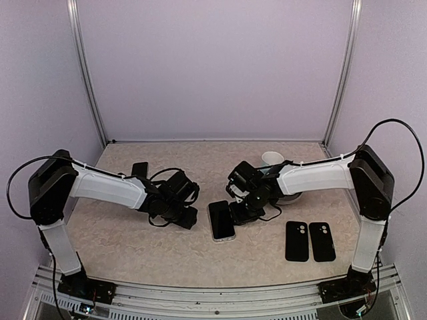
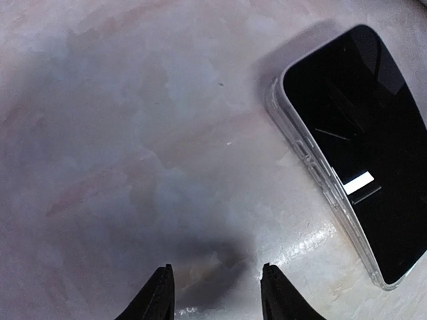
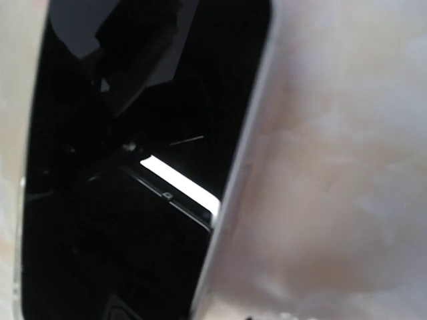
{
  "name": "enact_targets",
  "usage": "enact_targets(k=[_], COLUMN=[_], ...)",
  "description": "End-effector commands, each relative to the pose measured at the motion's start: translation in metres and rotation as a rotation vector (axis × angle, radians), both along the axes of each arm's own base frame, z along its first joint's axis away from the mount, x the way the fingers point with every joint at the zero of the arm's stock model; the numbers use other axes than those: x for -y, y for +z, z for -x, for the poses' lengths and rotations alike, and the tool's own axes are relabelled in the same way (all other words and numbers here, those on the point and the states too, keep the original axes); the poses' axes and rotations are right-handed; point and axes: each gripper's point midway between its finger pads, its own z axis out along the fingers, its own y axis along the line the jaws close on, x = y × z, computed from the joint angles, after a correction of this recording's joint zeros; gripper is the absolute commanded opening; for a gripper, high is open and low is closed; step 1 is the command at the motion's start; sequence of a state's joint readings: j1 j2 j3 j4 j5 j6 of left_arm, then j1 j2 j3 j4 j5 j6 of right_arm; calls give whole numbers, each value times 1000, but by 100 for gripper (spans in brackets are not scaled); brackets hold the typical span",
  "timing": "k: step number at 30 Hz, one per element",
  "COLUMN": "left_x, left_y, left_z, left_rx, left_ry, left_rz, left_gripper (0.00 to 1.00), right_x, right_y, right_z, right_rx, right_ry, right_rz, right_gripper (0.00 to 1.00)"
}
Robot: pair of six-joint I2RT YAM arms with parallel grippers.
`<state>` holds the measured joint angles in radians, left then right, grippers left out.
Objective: Put the phone into the phone case
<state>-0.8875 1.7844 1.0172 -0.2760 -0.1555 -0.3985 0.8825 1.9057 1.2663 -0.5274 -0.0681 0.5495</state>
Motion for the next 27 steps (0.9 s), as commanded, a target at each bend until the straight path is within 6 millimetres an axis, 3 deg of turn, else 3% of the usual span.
enact_targets(k=[1,9,15,19,23,27], left_x=[26,44,49,51,52,48], left_y=[-10,-35,-46,-51,-53,-28], left_z=[5,13,23,28,29,12], left_rx=[-52,-107,-157,-170,-179,-126], left_ry=[-78,-144,-189,-211,-231,-199], left_rz=[37,21,34,35,24,66], left_gripper=[41,34,28,28,28,29], right_x=[-4,-16,-17,-4,-3,-4], right_y=[-3,-34,-54,-68,-47,-4], right_z=[7,24,45,52,41,10], right_rx=[-10,-86,-134,-171,-116,-29], right_ry=[45,64,76,43,31,0], right_rz=[-23,-26,53,101,107,36], right_gripper=[18,0,0,0,0,0])
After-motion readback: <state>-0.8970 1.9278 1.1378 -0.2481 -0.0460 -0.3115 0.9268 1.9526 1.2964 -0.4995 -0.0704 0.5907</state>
